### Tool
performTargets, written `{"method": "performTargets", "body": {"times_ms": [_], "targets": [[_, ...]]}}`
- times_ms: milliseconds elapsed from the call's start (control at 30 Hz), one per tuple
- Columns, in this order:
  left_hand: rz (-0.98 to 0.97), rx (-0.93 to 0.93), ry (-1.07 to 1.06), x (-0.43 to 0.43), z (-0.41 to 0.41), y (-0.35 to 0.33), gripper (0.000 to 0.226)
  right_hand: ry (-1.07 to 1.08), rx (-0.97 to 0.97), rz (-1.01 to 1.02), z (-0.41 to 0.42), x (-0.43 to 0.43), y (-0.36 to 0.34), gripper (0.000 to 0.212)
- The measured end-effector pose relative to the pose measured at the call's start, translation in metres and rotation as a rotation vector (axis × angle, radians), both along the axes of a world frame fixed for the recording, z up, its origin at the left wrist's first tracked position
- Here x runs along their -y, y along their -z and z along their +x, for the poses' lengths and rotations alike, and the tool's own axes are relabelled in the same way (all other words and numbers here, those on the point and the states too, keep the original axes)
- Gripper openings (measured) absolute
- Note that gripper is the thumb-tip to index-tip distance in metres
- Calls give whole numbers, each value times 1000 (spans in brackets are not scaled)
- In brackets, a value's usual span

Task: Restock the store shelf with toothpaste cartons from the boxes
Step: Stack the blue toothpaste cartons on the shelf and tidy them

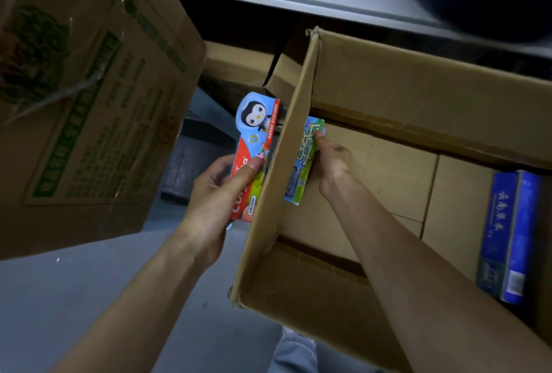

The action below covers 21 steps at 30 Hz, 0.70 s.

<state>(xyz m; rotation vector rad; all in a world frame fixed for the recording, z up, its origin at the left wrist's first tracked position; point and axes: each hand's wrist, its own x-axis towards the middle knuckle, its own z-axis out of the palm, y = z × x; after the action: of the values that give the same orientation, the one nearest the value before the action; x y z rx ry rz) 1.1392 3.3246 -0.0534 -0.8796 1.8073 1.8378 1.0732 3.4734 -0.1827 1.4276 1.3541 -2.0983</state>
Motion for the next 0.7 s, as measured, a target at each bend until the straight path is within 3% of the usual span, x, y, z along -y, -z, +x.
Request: {"method": "performTargets", "body": {"times_ms": [133, 267, 433, 700], "targets": [[-9, 5, -22, 2, -3, 3, 44, -133, -65, 110, -2, -1, 4, 23], [-69, -11, -20, 6, -3, 2, 37, -285, -88, 278, 5, -6, 10, 42], [-141, -89, -51, 12, 2, -9, 24, -325, -106, 272, 35, -35, -11, 19], [-336, -223, -37, 5, 29, -59, 29, -314, -172, 317, 76, -96, -80, 26]]}}
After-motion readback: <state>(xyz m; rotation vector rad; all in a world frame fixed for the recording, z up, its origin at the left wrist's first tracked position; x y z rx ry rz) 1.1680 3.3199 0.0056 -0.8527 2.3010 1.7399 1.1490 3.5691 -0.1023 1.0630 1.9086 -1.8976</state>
